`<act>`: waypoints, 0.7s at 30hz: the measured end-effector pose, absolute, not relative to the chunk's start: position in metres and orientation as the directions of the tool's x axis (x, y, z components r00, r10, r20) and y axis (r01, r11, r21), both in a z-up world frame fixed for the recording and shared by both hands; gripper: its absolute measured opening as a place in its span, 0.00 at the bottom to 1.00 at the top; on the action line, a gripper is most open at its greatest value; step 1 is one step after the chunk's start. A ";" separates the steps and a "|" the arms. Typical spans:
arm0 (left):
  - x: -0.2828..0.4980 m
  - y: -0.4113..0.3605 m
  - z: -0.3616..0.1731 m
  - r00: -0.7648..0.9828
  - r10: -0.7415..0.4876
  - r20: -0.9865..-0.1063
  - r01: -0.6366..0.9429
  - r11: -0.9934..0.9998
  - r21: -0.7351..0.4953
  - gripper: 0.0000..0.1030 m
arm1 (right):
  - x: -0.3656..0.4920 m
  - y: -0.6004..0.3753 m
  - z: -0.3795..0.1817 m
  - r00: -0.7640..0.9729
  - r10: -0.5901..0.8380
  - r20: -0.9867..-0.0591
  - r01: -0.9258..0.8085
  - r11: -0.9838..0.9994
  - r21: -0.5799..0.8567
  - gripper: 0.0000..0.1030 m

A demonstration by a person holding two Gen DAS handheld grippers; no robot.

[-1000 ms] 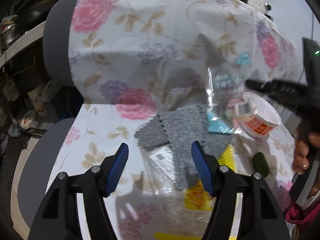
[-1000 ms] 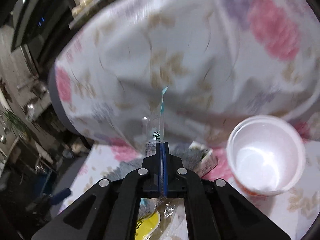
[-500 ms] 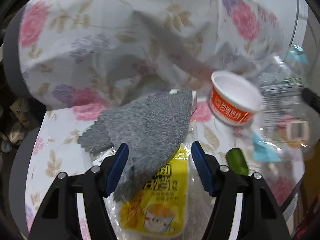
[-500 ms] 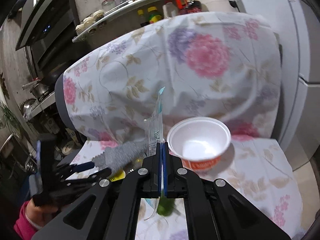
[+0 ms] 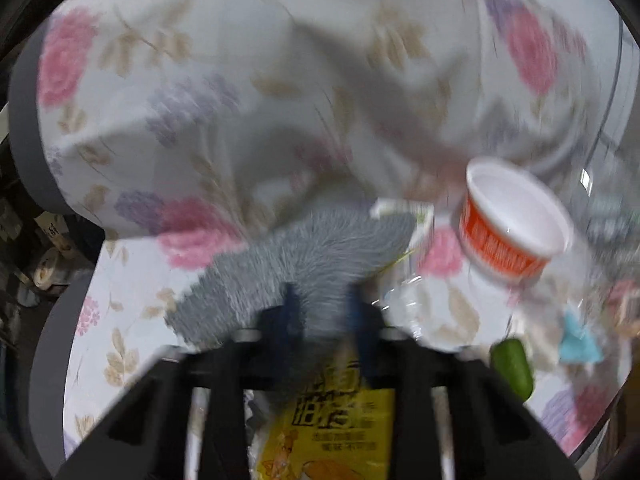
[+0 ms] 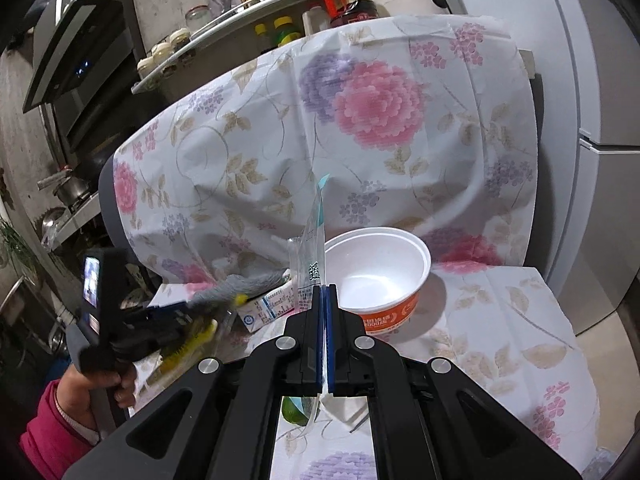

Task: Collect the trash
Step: 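Lift the grey cloth with the left tool while the right tool lifts the wrapper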

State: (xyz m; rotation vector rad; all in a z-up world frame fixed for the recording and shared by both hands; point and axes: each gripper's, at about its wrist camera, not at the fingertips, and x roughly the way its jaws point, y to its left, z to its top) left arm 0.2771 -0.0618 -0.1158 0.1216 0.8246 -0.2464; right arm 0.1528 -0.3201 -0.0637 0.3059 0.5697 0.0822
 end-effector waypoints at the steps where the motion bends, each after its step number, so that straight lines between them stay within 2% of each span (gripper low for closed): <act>1: 0.277 -0.060 -0.106 0.673 -0.183 -0.717 0.259 0.966 -0.004 0.06 | 0.152 -0.321 -0.062 0.843 0.157 -0.515 0.010 0.952 0.307 0.01; 6: 0.258 -0.036 -0.045 0.783 -0.257 -0.566 0.248 0.964 -0.094 0.04 | 0.149 -0.323 -0.053 0.855 0.144 -0.498 0.016 0.953 0.303 0.01; 11: 0.226 -0.033 -0.008 0.805 -0.349 -0.480 0.306 0.937 -0.168 0.03 | 0.133 -0.326 -0.042 0.868 0.147 -0.475 0.016 0.946 0.323 0.01; 21: 0.145 -0.057 0.020 0.760 -0.518 -0.392 0.471 0.855 -0.216 0.03 | 0.081 -0.341 -0.019 0.893 0.124 -0.433 0.030 0.943 0.332 0.01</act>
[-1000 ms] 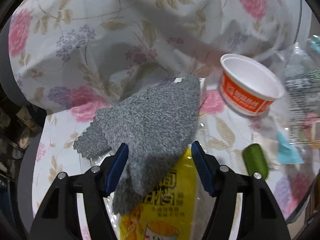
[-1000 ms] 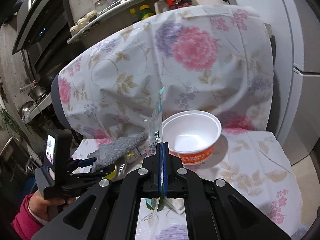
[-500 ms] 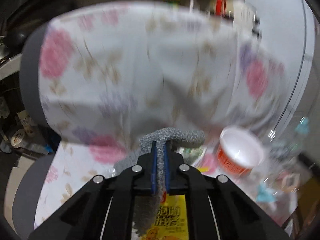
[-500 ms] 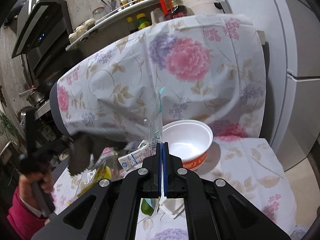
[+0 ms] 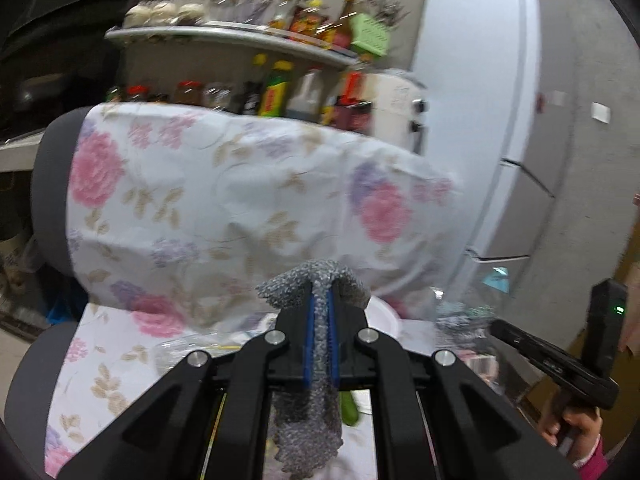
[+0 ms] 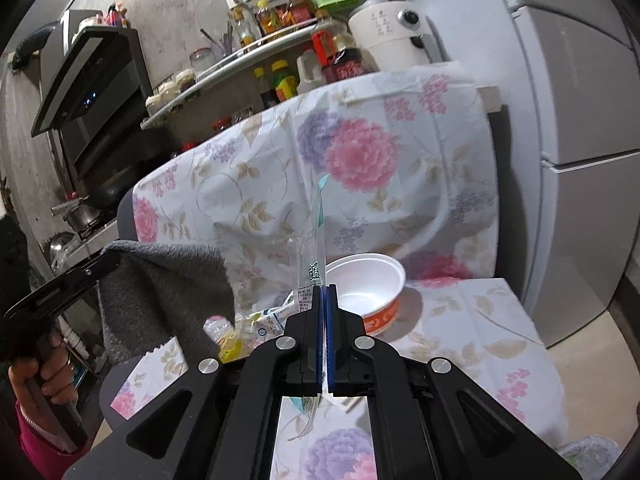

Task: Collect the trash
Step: 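Lift the grey cloth with the left tool while the right tool lifts the wrapper, then carry cloth and wrapper over the bin and open both tools to drop them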

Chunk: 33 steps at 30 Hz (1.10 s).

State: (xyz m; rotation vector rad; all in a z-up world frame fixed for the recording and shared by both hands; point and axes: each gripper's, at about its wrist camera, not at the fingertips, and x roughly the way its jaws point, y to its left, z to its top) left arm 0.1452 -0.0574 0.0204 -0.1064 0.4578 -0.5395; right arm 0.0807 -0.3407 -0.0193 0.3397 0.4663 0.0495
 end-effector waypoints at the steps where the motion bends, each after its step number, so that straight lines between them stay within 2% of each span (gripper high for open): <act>1: 0.137 -0.062 0.024 0.750 -0.540 -0.382 0.495 0.841 -0.217 0.03 | 0.073 -0.344 -0.017 0.896 0.114 -0.429 0.038 0.944 0.329 0.01; 8: 0.091 -0.106 0.038 0.682 -0.644 -0.346 0.620 0.760 -0.194 0.03 | 0.021 -0.370 -0.006 0.910 0.030 -0.413 0.110 0.944 0.311 0.01; 15: 0.053 -0.169 0.015 0.563 -0.747 -0.354 0.738 0.647 -0.191 0.03 | -0.042 -0.406 -0.008 0.897 -0.107 -0.429 0.242 0.930 0.276 0.01; 24: -0.013 -0.274 -0.035 0.284 -0.874 -0.394 0.893 0.391 -0.221 0.04 | -0.139 -0.457 -0.034 0.811 -0.321 -0.489 0.474 0.850 0.229 0.01; 33: -0.071 -0.361 -0.094 0.101 -0.863 -0.495 0.955 0.223 -0.194 0.04 | -0.226 -0.510 -0.087 0.688 -0.450 -0.569 0.666 0.703 0.250 0.02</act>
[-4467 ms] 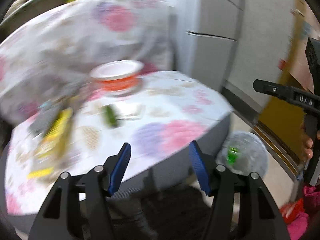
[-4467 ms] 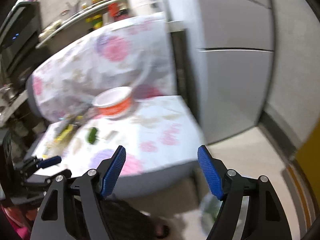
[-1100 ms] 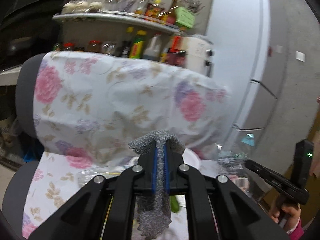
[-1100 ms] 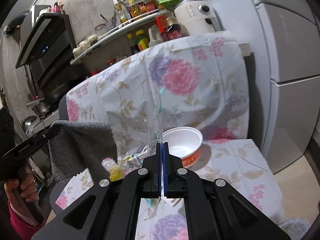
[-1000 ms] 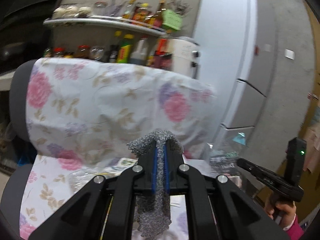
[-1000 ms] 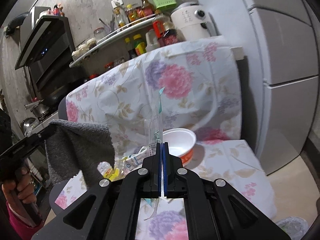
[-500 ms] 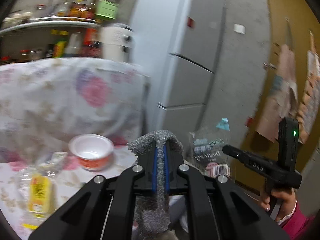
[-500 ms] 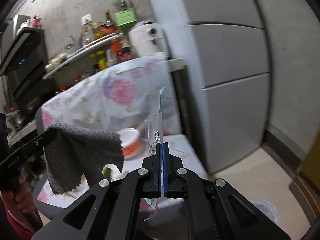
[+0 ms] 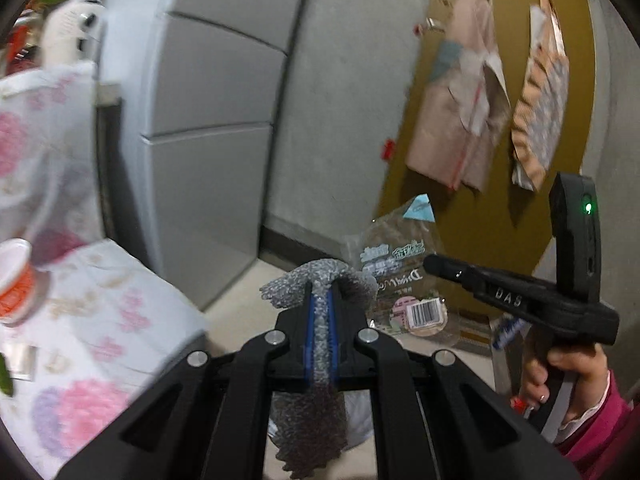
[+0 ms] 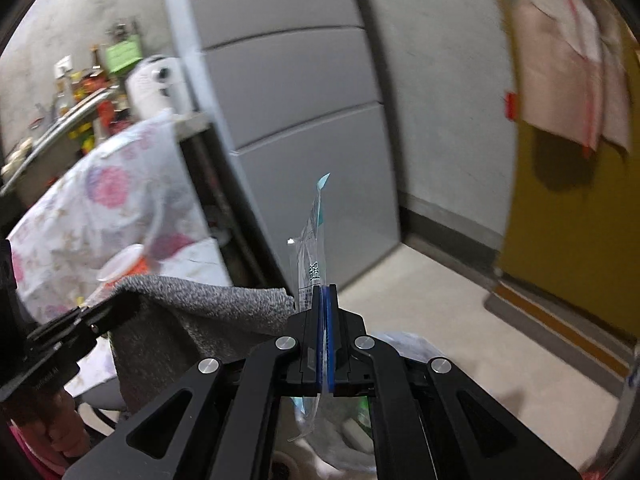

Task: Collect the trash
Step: 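Carry cloth and wrapper over the bin and open both tools to drop them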

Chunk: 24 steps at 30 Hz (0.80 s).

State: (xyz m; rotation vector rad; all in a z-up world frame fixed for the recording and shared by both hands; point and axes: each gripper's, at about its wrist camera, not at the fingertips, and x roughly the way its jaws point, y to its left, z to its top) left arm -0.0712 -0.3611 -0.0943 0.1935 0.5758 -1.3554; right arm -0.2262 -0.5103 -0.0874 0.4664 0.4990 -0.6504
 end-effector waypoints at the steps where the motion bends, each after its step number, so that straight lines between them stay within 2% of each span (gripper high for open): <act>1: -0.076 -0.371 -0.106 0.082 -0.853 -0.516 0.957 0.212 -0.198 0.04 | -0.232 -0.516 -0.096 0.675 -0.452 -0.583 0.680 0.688 0.254 0.02; 10: -0.083 -0.434 -0.166 0.005 -0.749 -0.663 0.963 0.183 -0.200 0.04 | -0.237 -0.556 -0.175 0.572 -0.382 -0.726 0.753 0.596 0.279 0.02; 11: -0.082 -0.438 -0.170 0.010 -0.740 -0.673 0.962 0.192 -0.197 0.06 | -0.234 -0.559 -0.183 0.560 -0.372 -0.740 0.759 0.590 0.277 0.03; 13: -0.079 -0.444 -0.177 -0.007 -0.722 -0.692 0.960 0.189 -0.207 0.20 | -0.231 -0.566 -0.197 0.545 -0.351 -0.762 0.764 0.582 0.279 0.06; 14: -0.078 -0.446 -0.179 -0.002 -0.719 -0.695 0.959 0.196 -0.205 0.32 | -0.228 -0.569 -0.204 0.534 -0.341 -0.774 0.768 0.579 0.275 0.07; 15: -0.076 -0.447 -0.181 -0.006 -0.717 -0.697 0.958 0.196 -0.210 0.38 | -0.224 -0.573 -0.211 0.522 -0.328 -0.787 0.771 0.575 0.272 0.07; 20: -0.067 -0.444 -0.182 -0.006 -0.715 -0.699 0.951 0.211 -0.224 0.43 | -0.210 -0.584 -0.236 0.502 -0.265 -0.823 0.777 0.556 0.295 0.07; 21: -0.063 -0.439 -0.179 0.003 -0.721 -0.693 0.950 0.220 -0.224 0.43 | -0.207 -0.585 -0.239 0.497 -0.248 -0.832 0.776 0.556 0.297 0.10; 23: -0.059 -0.436 -0.172 0.023 -0.727 -0.686 0.946 0.238 -0.220 0.47 | -0.205 -0.585 -0.244 0.480 -0.233 -0.846 0.781 0.552 0.291 0.33; 24: -0.054 -0.429 -0.167 0.041 -0.734 -0.678 0.942 0.255 -0.219 0.49 | -0.204 -0.584 -0.243 0.474 -0.236 -0.848 0.784 0.553 0.284 0.37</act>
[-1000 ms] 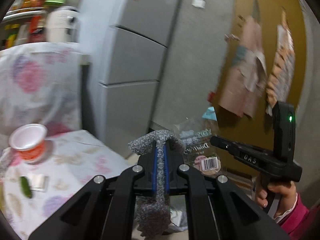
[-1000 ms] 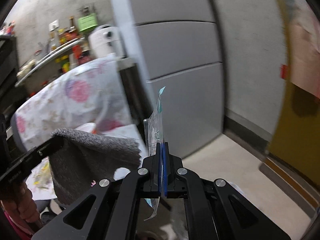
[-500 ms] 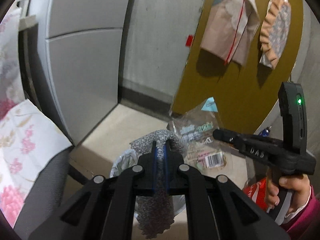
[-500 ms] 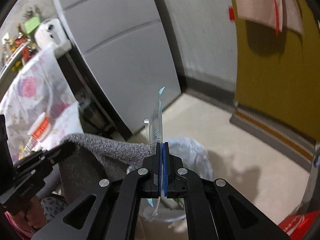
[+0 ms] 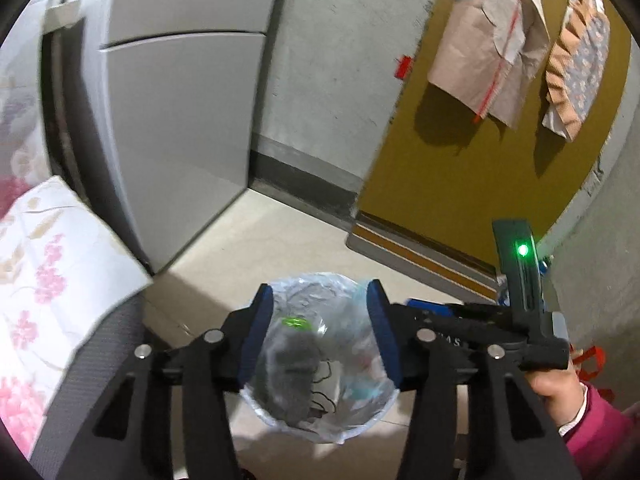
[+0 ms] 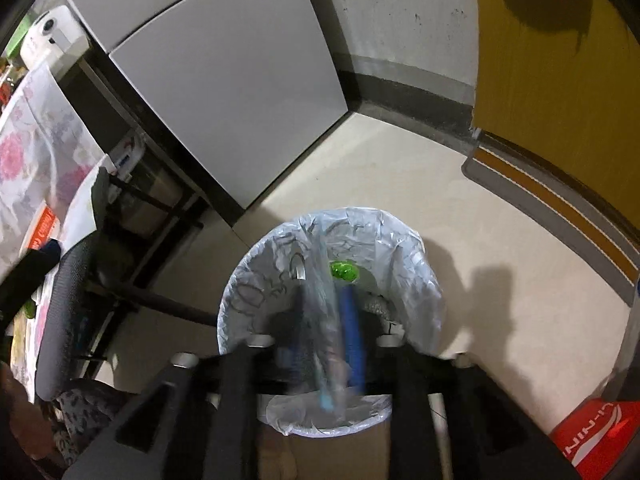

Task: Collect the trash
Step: 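Carry cloth and wrapper over the bin and open both tools to drop them, then move both open tools back toward the chair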

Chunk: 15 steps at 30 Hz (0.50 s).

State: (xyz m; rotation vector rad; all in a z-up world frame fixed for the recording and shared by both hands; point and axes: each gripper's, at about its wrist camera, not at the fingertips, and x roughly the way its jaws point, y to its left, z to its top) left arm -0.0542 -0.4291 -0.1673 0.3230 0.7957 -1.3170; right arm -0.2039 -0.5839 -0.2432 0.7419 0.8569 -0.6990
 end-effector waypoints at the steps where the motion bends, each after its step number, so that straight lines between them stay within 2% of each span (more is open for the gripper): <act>1: -0.052 -0.427 -0.163 0.050 -0.739 -0.672 0.939 0.265 -0.221 0.50 | -0.203 -0.582 -0.240 0.464 -0.250 -0.850 0.787 0.556 0.267 0.40; 6: -0.033 -0.395 -0.142 0.142 -0.751 -0.645 0.921 0.338 -0.192 0.51 | -0.205 -0.575 -0.204 0.480 -0.332 -0.812 0.791 0.564 0.238 0.40; 10: -0.020 -0.357 -0.126 0.225 -0.746 -0.627 0.902 0.403 -0.155 0.51 | -0.202 -0.556 -0.148 0.547 -0.433 -0.717 0.768 0.600 0.224 0.40; 15: -0.010 -0.304 -0.111 0.323 -0.721 -0.613 0.871 0.480 -0.105 0.51 | -0.181 -0.517 -0.097 0.673 -0.441 -0.594 0.667 0.709 0.230 0.40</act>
